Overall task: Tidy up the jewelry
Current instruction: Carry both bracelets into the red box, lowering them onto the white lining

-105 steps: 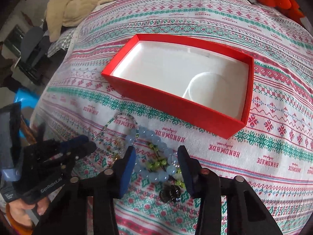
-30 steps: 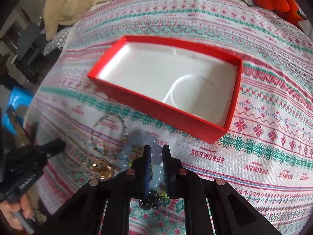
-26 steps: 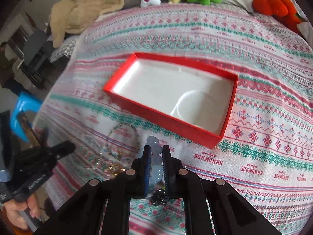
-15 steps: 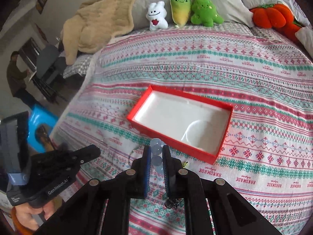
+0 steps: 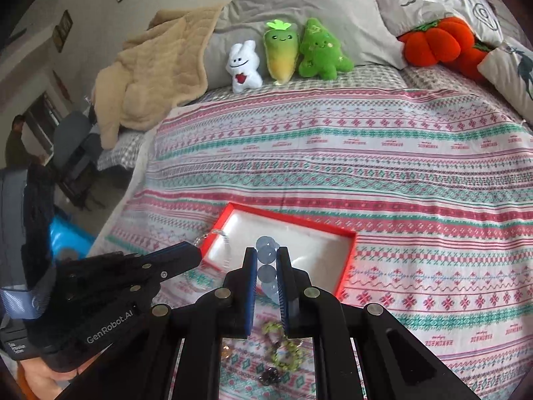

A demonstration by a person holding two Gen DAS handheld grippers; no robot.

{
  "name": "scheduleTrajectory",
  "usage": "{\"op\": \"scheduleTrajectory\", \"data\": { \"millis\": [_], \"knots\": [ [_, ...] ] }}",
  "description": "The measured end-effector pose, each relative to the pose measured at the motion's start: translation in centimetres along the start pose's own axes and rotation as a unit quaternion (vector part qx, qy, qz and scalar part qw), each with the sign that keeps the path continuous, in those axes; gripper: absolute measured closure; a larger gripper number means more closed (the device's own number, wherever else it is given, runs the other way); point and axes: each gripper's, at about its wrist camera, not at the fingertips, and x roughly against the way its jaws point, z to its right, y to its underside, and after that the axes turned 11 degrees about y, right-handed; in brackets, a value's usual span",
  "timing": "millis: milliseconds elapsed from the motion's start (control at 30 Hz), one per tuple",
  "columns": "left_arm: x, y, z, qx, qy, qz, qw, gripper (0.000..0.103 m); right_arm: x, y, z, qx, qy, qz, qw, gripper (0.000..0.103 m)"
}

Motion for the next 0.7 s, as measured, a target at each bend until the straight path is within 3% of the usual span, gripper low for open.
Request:
{"op": "scheduleTrajectory", "data": {
  "millis": [233,467,700],
  "knots": [
    [-3.4,-0.6,-2.5,0.017,-0.006,-0.025,0.9995,0.098,-1.3,-0.8,0.2,-0.004,0.018,-0.001,1.000,0.091],
    [-4.1,-0.2,-6.3,0.040,-0.032,-0.035,0.9981,0.098,-3.1,-0.5,-2.1,0.024,-0.011,-0.012,1.000,0.092],
    [-5.0,-0.1,-6.7,0.027,-0.047,-0.045,0.9975,0.098,-5.4,-0.1,-0.8,0.031,0.027,-0.024,0.999,0.091]
  ]
}}
